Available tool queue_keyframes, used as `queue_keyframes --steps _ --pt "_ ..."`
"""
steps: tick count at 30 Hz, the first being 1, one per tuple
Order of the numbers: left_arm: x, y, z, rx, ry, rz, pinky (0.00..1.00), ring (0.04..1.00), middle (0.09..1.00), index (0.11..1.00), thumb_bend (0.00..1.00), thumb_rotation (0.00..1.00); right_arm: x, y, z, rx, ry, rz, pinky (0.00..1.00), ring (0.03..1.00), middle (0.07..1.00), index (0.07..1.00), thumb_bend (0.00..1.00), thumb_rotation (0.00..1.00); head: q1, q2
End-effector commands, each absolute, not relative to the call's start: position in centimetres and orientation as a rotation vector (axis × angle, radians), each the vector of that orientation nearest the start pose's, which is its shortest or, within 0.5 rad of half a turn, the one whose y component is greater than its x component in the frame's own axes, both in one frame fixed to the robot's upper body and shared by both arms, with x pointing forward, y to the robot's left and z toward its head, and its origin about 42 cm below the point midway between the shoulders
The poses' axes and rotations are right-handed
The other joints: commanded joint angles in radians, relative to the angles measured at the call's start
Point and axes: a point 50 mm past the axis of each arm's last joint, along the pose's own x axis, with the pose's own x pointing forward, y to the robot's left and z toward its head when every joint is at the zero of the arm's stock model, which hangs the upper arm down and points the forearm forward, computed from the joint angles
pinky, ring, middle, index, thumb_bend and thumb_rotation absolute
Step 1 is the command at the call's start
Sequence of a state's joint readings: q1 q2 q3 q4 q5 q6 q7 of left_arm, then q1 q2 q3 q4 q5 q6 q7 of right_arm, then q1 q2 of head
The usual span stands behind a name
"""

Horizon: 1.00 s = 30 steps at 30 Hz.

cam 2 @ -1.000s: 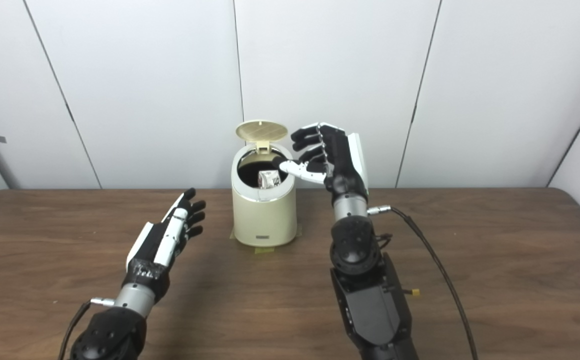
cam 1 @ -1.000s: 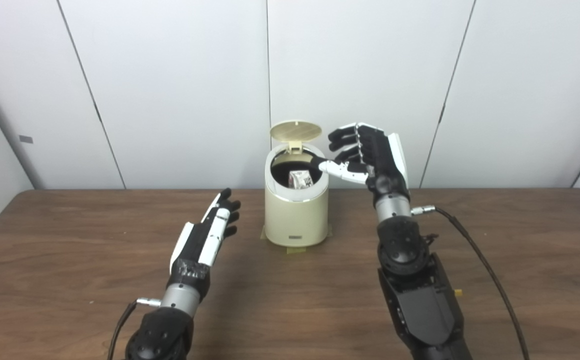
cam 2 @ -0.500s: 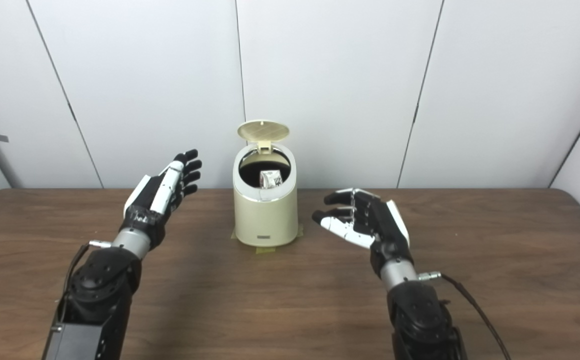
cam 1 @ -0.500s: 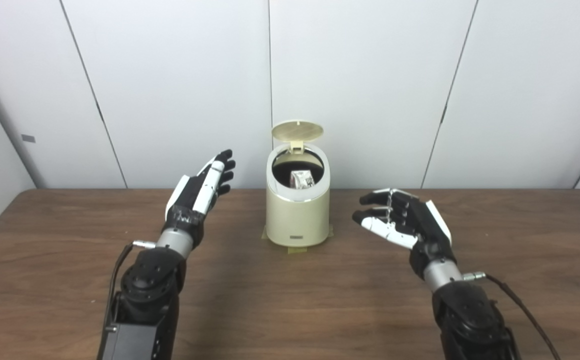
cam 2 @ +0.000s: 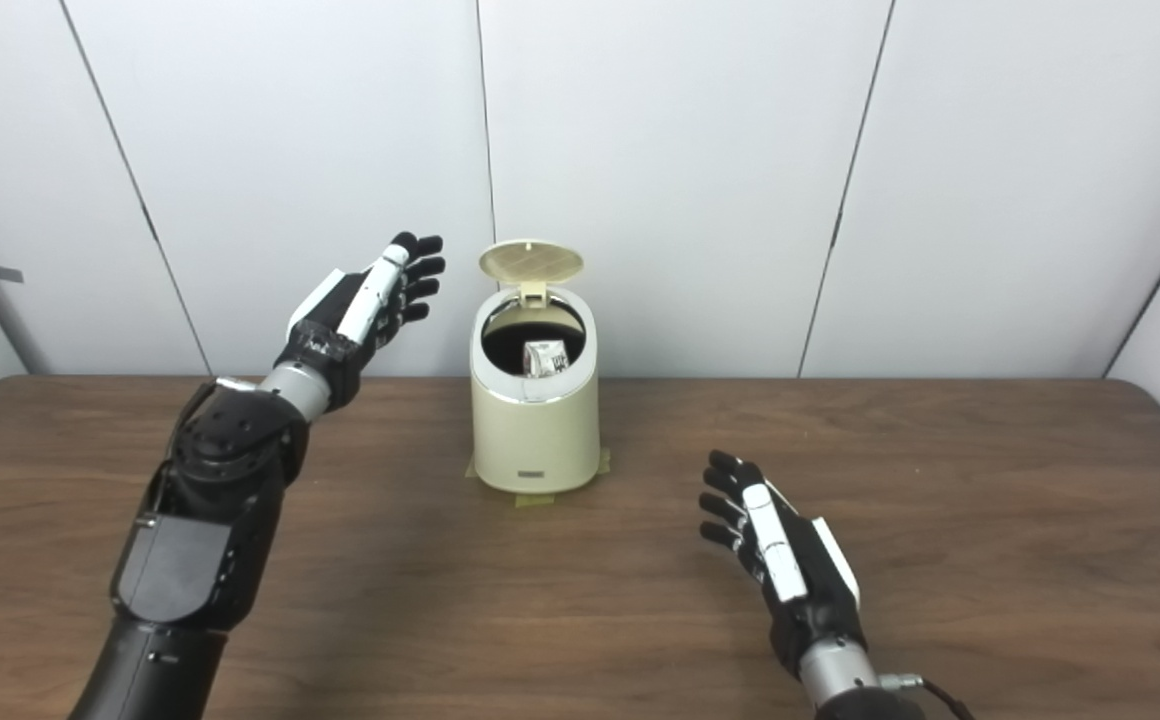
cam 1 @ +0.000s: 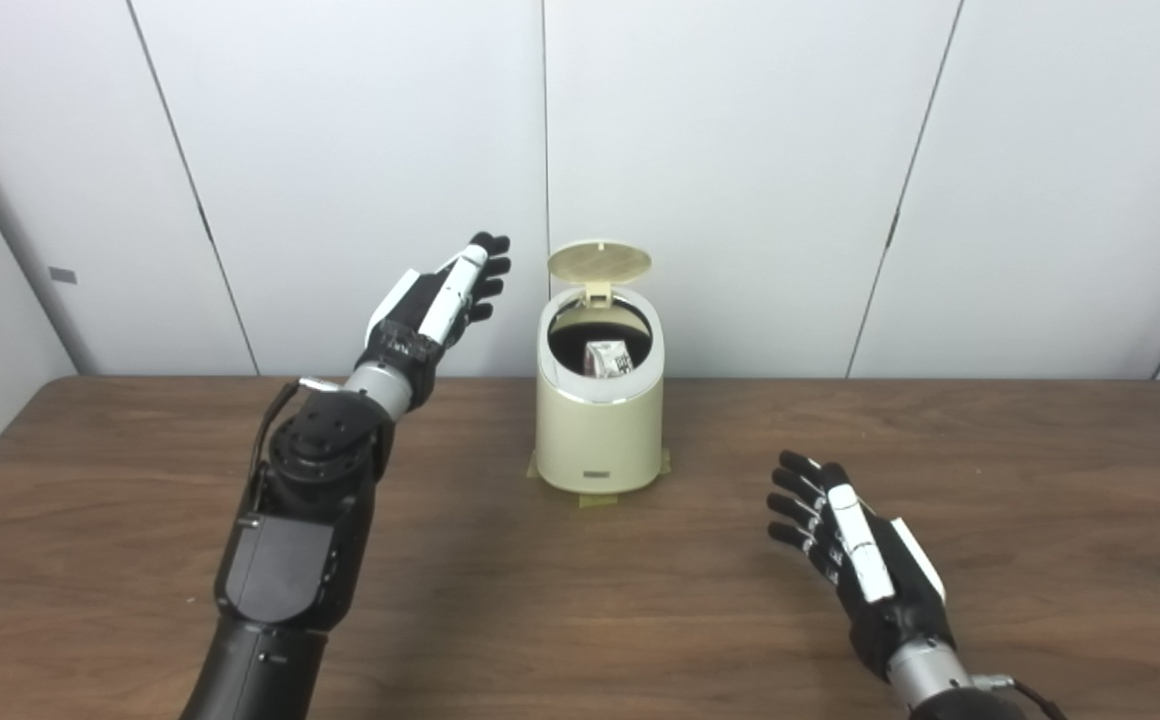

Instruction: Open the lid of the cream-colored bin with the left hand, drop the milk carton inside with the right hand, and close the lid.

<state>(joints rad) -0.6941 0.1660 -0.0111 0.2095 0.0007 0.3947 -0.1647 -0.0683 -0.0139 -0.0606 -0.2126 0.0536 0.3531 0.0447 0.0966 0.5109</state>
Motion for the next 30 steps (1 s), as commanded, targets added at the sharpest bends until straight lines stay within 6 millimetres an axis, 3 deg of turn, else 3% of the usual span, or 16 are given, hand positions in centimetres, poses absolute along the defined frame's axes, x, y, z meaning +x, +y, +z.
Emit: queue_keyframes --steps 1,5,10,13,20,27,30 --pt "48.4 18.8 31.4 0.23 -0.193 -0.271 0.93 0.933 0.921 0.928 0.5 1.0 30.6 -22.2 16.2 0.051 -0.048 0.011 0.79 0.858 0.897 0.858 0.56 0.92 0.001 -0.004" --pt "49.0 18.2 31.8 0.274 -0.201 -0.303 0.91 0.927 0.908 0.929 0.48 1.0 30.0 -22.4 15.5 0.097 -0.05 0.004 0.84 0.878 0.907 0.865 0.55 0.95 -0.002 -0.01" --pt "50.0 17.5 32.8 0.344 -0.217 -0.353 0.91 0.926 0.897 0.914 0.48 1.0 29.7 -22.5 15.2 0.131 -0.044 -0.015 0.83 0.873 0.896 0.86 0.55 0.96 0.0 -0.015" --pt "50.2 17.1 33.2 0.401 -0.226 -0.38 0.91 0.926 0.89 0.911 0.47 1.0 29.5 -22.5 14.7 0.137 -0.029 -0.024 0.83 0.875 0.893 0.865 0.56 0.97 0.001 -0.038" --pt "50.4 16.4 33.2 0.551 -0.265 -0.401 0.96 0.932 0.869 0.91 0.5 1.0 29.4 -22.3 13.8 0.137 -0.016 -0.02 0.7 0.823 0.86 0.874 0.52 0.99 0.003 -0.056" --pt "50.3 15.8 33.6 0.627 -0.315 -0.365 1.0 0.971 0.858 0.901 0.48 1.0 29.6 -21.8 13.0 0.16 -0.011 -0.018 0.7 0.819 0.853 0.877 0.52 0.98 -0.003 -0.063" --pt "50.2 16.0 33.8 0.685 -0.374 -0.346 1.0 0.95 0.834 0.87 0.45 1.0 29.8 -21.6 12.8 0.156 -0.012 -0.019 0.64 0.802 0.849 0.876 0.52 0.98 -0.008 -0.066"
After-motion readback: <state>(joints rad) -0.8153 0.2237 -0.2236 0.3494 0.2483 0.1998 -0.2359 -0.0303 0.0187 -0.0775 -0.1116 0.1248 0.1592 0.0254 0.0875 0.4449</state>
